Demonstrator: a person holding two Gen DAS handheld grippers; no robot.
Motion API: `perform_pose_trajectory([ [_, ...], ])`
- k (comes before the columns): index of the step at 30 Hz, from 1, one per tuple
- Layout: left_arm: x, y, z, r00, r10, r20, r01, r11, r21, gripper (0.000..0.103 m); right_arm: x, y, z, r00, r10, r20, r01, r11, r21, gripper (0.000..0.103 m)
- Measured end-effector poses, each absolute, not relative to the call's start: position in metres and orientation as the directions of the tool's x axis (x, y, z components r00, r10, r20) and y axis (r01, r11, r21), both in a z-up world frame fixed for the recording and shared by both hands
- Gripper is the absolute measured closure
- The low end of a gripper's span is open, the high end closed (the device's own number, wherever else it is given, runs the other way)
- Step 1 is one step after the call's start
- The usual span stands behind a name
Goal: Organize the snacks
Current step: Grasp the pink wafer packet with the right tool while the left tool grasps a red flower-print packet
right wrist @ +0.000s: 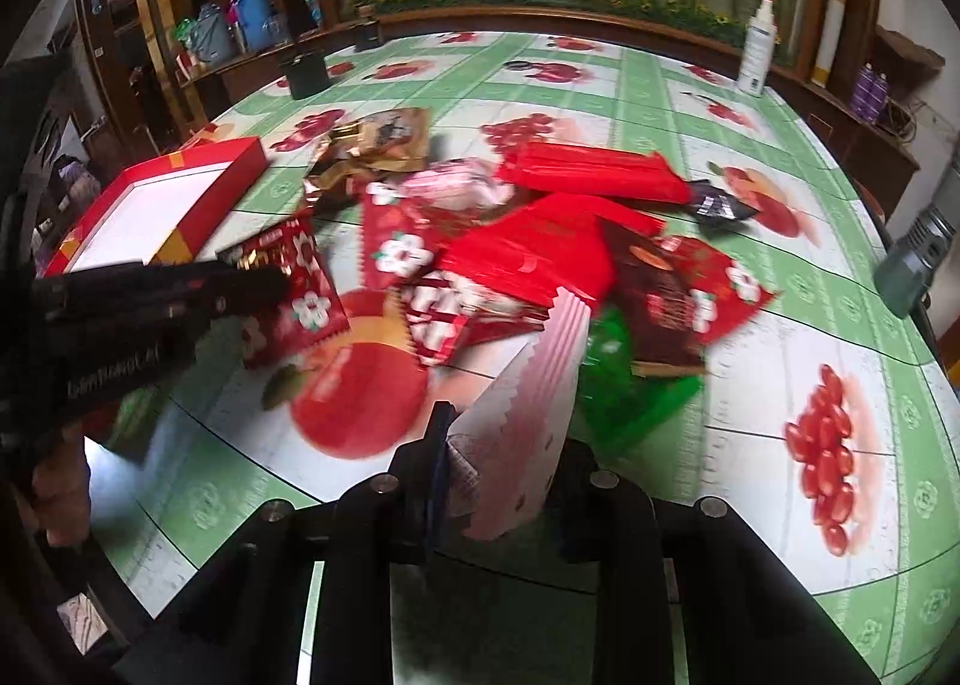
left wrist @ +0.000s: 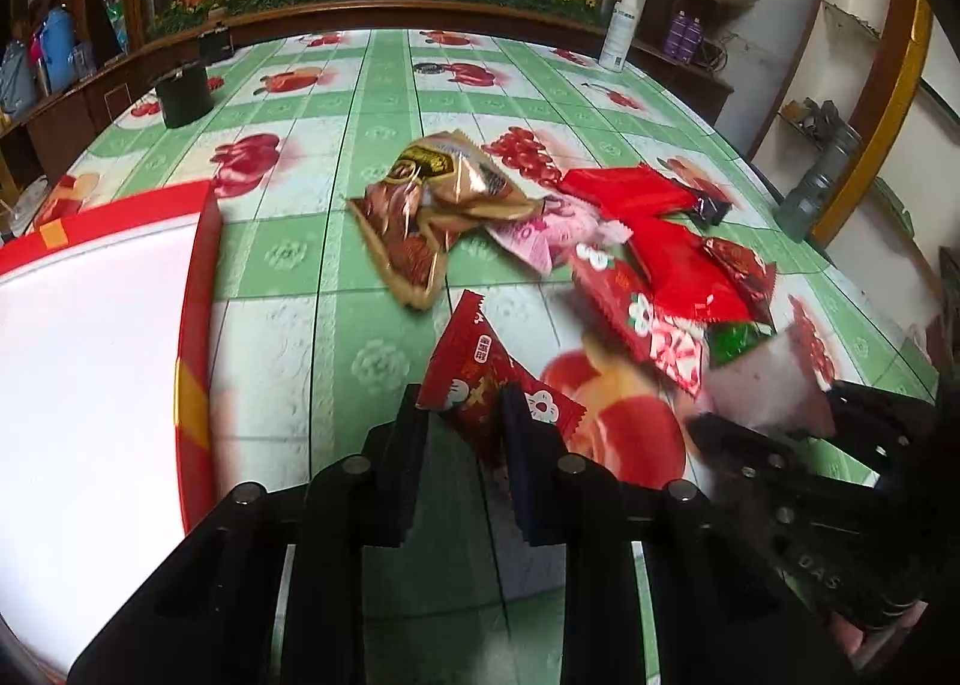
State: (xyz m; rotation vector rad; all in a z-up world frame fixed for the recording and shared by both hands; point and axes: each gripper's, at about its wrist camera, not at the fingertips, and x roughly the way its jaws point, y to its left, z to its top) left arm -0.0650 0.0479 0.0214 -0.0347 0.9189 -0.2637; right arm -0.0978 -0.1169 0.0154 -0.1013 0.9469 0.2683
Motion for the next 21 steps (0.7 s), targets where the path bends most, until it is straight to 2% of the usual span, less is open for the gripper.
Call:
perform_pose_trajectory([
  [10, -0.08, 0.059, 0.027, 0.583, -0.24, -0.777, 0.219, 0.967, -0.134, 0.082, -0.096, -0.093, 0.016, 0.526, 0.19, -0.829, -0.273, 0.961, 0.047, 0.079],
  [21, -0.094, 0.071, 0.035, 0.612, -0.216, -0.761, 0.193, 0.974, -0.122, 0.083, -0.094, -0.099, 0.017, 0.49, 0.25, -0.836, -0.236, 0.96, 0.148, 0.08],
])
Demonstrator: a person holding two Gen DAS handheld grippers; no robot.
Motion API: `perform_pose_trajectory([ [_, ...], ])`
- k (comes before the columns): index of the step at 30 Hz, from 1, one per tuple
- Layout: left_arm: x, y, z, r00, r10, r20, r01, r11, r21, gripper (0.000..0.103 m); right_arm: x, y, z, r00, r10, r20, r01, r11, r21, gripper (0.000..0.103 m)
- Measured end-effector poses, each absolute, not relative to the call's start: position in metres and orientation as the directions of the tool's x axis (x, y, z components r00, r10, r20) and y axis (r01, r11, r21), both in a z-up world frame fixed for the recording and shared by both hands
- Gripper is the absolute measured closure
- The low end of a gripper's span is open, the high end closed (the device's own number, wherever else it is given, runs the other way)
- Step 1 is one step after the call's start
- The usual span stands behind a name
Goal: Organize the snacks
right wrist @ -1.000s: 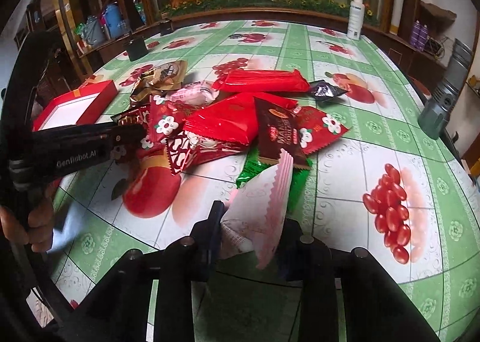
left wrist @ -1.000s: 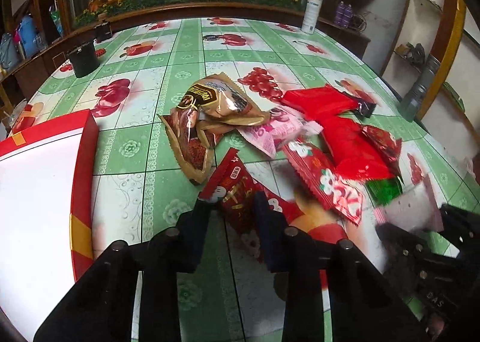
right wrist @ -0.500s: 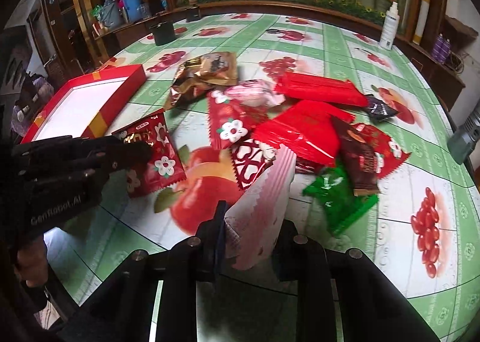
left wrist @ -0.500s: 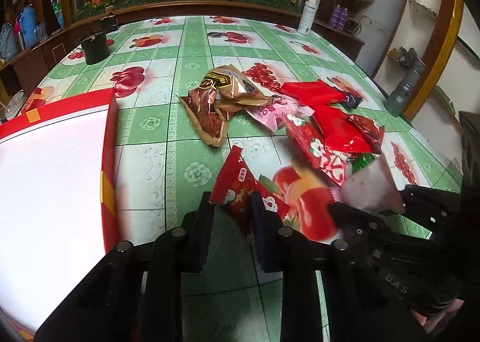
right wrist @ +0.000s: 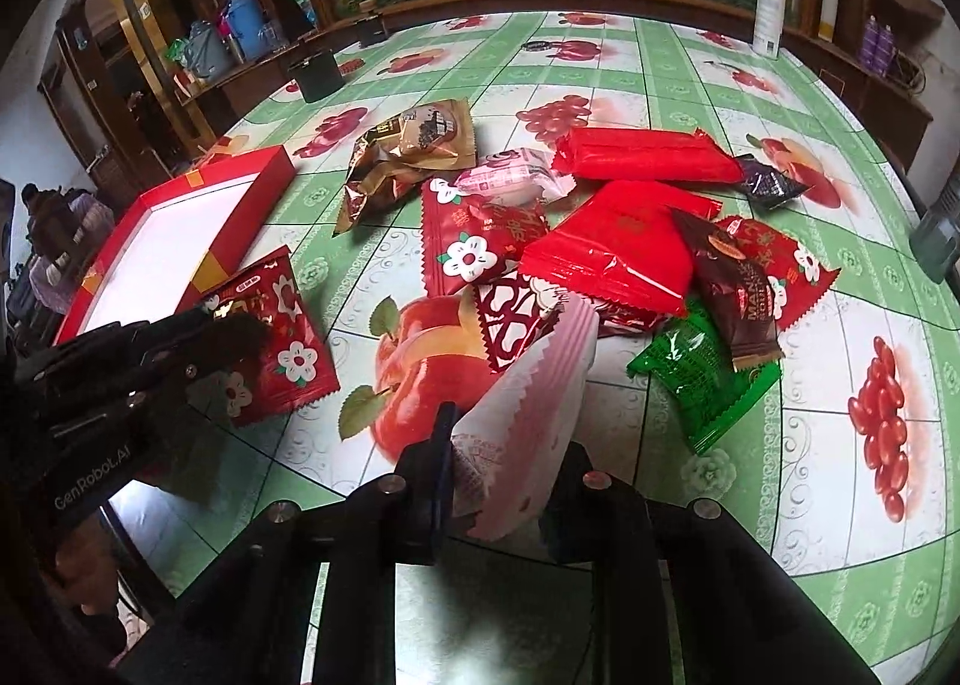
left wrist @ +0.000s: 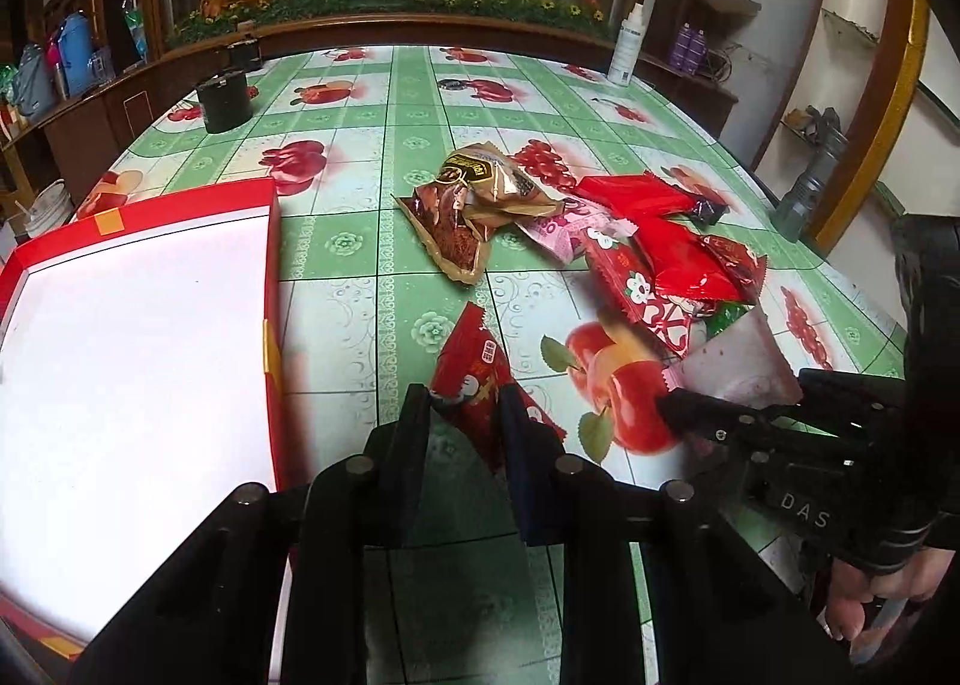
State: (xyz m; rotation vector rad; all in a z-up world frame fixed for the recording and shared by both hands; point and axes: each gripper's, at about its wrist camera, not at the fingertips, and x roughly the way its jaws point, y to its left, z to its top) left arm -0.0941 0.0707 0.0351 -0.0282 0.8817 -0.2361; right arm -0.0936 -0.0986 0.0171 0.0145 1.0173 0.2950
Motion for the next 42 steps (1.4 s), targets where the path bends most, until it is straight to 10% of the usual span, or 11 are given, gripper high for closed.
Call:
perform_pose_trajectory([
  [42, -0.107, 0.081, 0.028, 0.606, -0.172, -0.776, 0.143, 0.984, -0.106, 0.089, -0.096, -0.127, 0.017, 0.502, 0.284, -0.817, -0.132, 0.959, 0.253, 0.08],
])
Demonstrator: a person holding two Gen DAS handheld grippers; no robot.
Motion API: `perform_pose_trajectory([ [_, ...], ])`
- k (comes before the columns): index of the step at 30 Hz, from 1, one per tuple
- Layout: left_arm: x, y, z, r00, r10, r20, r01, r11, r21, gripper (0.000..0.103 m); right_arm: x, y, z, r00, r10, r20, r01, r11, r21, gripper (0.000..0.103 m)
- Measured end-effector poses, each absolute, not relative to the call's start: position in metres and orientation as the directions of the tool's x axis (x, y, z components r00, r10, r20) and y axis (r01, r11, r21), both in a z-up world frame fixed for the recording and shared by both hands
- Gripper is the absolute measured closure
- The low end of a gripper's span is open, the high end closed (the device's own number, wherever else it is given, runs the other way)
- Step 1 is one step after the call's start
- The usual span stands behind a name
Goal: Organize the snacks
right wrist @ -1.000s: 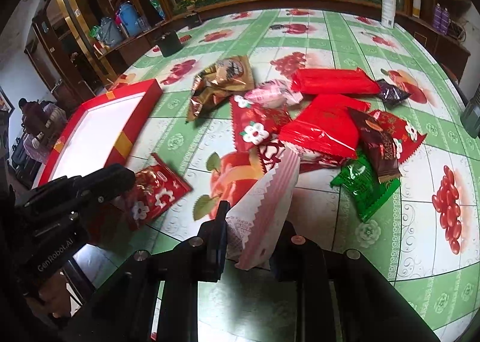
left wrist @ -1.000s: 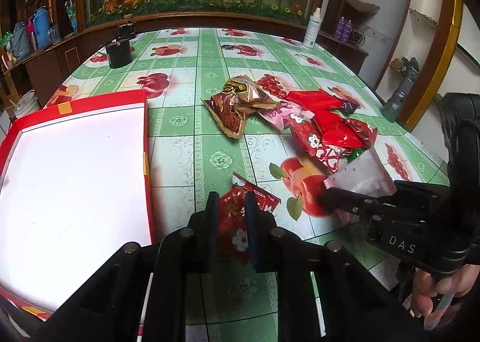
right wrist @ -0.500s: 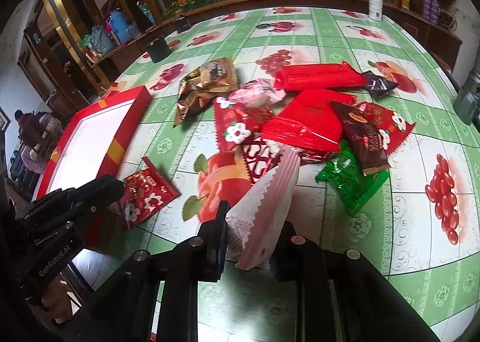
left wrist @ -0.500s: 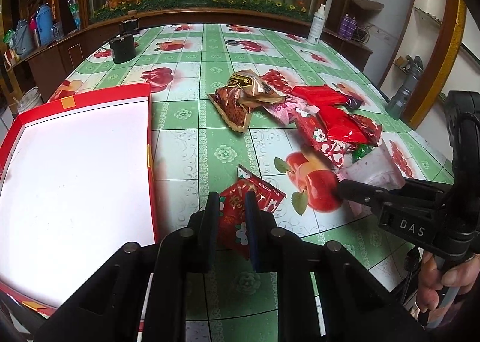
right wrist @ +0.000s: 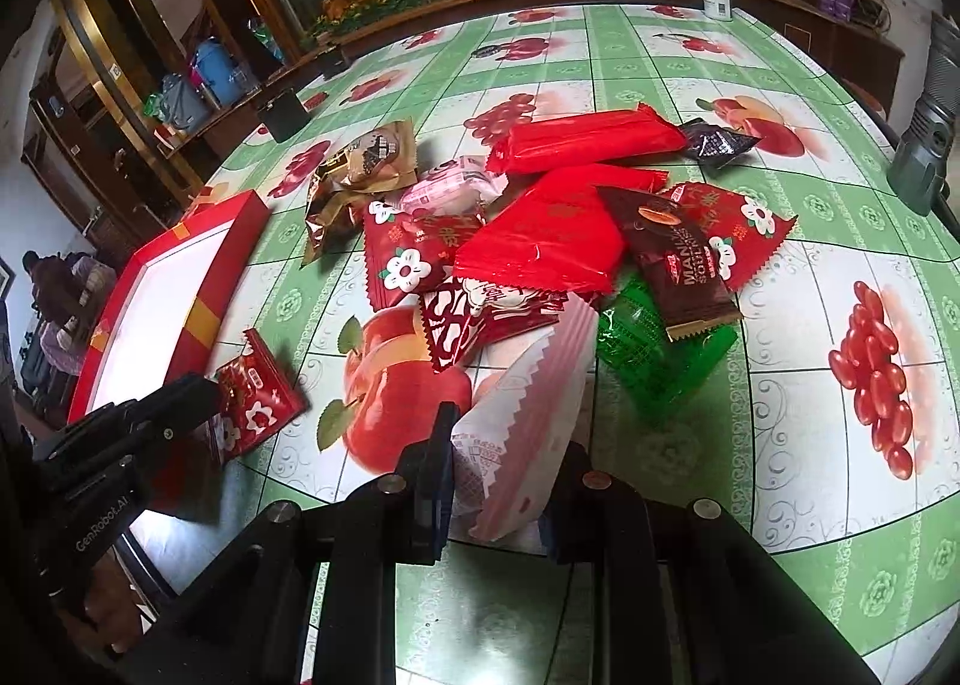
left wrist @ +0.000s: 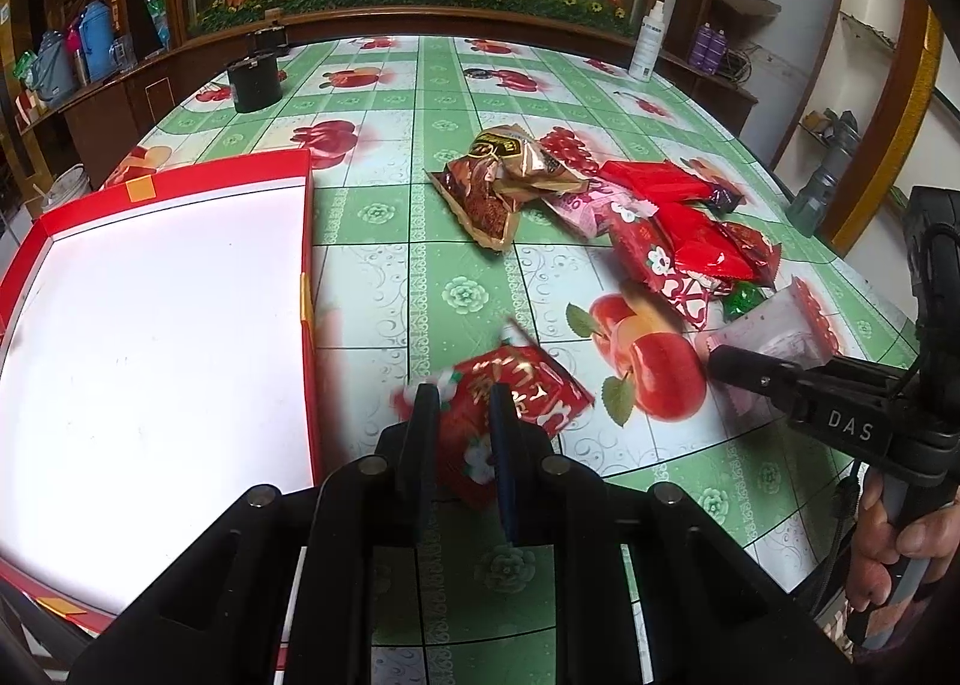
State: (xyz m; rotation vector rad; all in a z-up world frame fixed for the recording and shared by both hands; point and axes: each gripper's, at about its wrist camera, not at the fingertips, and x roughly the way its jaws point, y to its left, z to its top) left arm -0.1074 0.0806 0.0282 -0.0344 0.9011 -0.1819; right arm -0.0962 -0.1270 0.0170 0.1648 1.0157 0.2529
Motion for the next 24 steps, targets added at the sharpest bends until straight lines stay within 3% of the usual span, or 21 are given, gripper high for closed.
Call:
perform_pose_trajectory([
  [24, -0.1092, 0.0892, 0.0232, 0.591, -0.164, -0.79, 0.118, 0.986, -0.116, 0.089, -0.0953, -0.131, 0.0161, 0.51, 0.3, -0.806, -0.135, 0.953, 0.27, 0.08],
])
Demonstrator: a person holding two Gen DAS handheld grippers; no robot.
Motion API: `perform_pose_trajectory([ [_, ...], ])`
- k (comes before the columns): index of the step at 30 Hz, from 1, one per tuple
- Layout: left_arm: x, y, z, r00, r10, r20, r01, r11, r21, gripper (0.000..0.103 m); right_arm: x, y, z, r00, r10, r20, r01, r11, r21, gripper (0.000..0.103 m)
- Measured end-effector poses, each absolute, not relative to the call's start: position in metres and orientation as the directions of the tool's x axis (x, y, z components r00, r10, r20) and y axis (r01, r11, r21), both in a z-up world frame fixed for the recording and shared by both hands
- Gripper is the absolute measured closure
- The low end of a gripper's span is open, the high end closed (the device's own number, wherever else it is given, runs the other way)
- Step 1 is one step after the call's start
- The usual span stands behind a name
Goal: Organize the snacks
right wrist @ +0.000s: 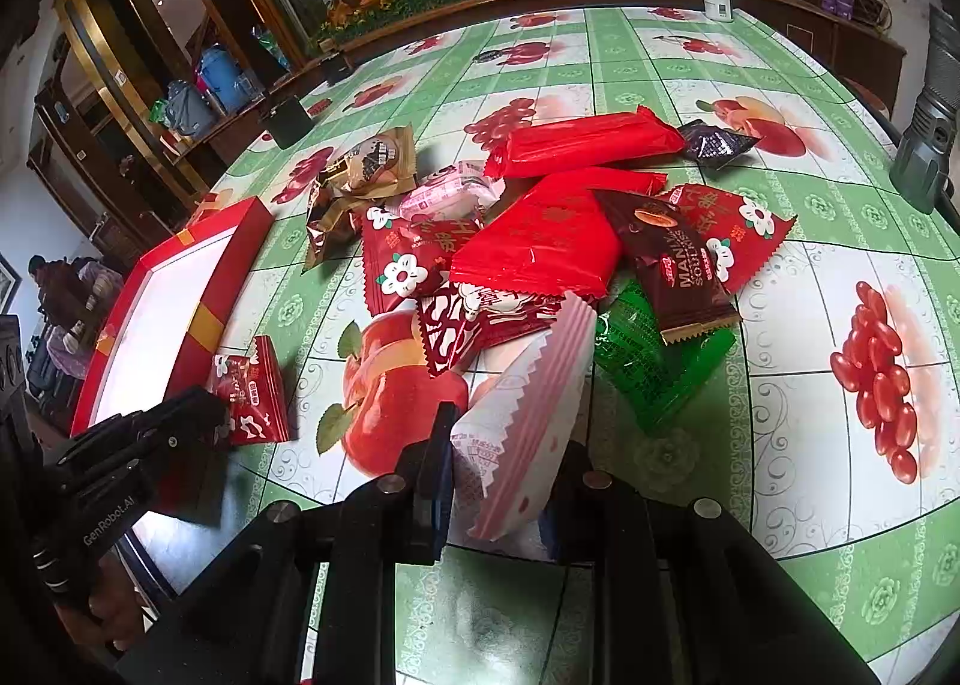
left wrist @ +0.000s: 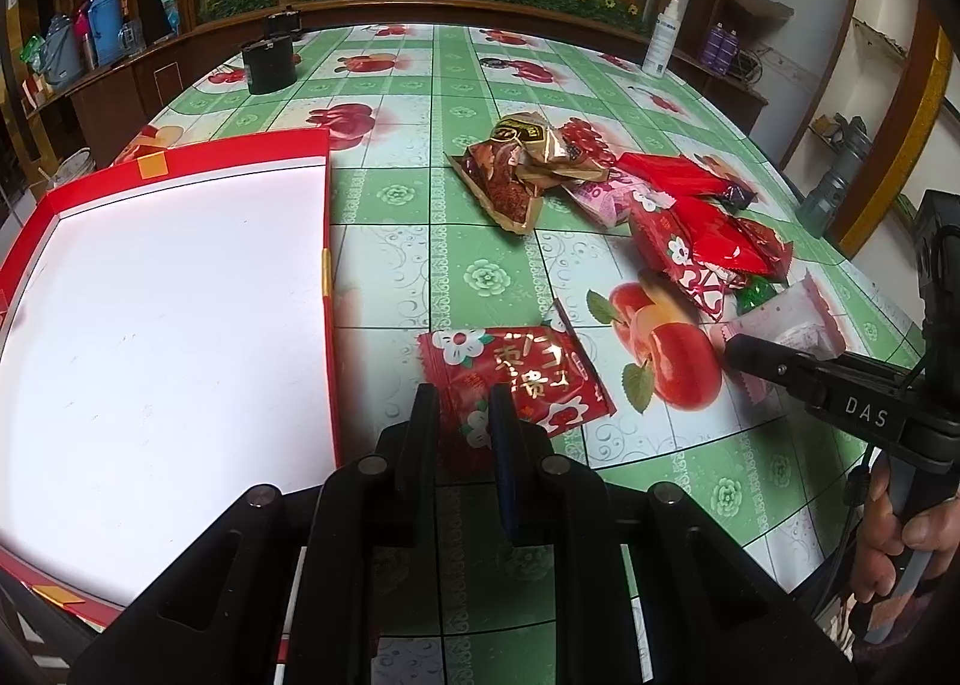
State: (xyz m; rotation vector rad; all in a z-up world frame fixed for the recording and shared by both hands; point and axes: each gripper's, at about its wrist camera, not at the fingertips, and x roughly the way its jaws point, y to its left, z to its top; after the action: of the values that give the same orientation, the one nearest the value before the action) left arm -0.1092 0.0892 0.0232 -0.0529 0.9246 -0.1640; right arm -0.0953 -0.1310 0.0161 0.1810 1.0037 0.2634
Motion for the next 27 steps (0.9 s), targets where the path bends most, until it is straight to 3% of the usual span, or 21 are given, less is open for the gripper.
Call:
perform_pose_trajectory([
  [15, -0.102, 0.092, 0.025, 0.576, -0.174, -0.798, 0.11, 0.985, -0.135, 0.087, -0.11, -0.184, 0.014, 0.552, 0.29, -0.782, -0.042, 0.946, 0.321, 0.08],
  [17, -0.1, 0.09, 0.027, 0.576, -0.188, -0.796, 0.121, 0.982, -0.144, 0.082, -0.11, -0.188, 0.014, 0.555, 0.313, -0.77, -0.052, 0.938, 0.344, 0.08],
  [19, -0.099, 0.087, 0.028, 0.574, -0.193, -0.796, 0.132, 0.981, -0.142, 0.07, -0.11, -0.191, 0.013, 0.56, 0.328, -0.761, -0.066, 0.933, 0.354, 0.08],
  [23, -0.093, 0.082, 0.024, 0.557, -0.197, -0.806, 0.118, 0.98, -0.159, 0.062, -0.113, -0.195, 0.011, 0.567, 0.358, -0.742, -0.1, 0.924, 0.37, 0.079],
  [25, -0.09, 0.078, 0.022, 0.549, -0.207, -0.81, 0.12, 0.978, -0.169, 0.05, -0.113, -0.199, 0.01, 0.559, 0.386, -0.734, -0.102, 0.91, 0.401, 0.079],
  [27, -0.088, 0.072, 0.02, 0.548, -0.209, -0.81, 0.128, 0.978, -0.166, 0.046, -0.114, -0.201, 0.01, 0.551, 0.404, -0.73, -0.113, 0.903, 0.415, 0.079],
])
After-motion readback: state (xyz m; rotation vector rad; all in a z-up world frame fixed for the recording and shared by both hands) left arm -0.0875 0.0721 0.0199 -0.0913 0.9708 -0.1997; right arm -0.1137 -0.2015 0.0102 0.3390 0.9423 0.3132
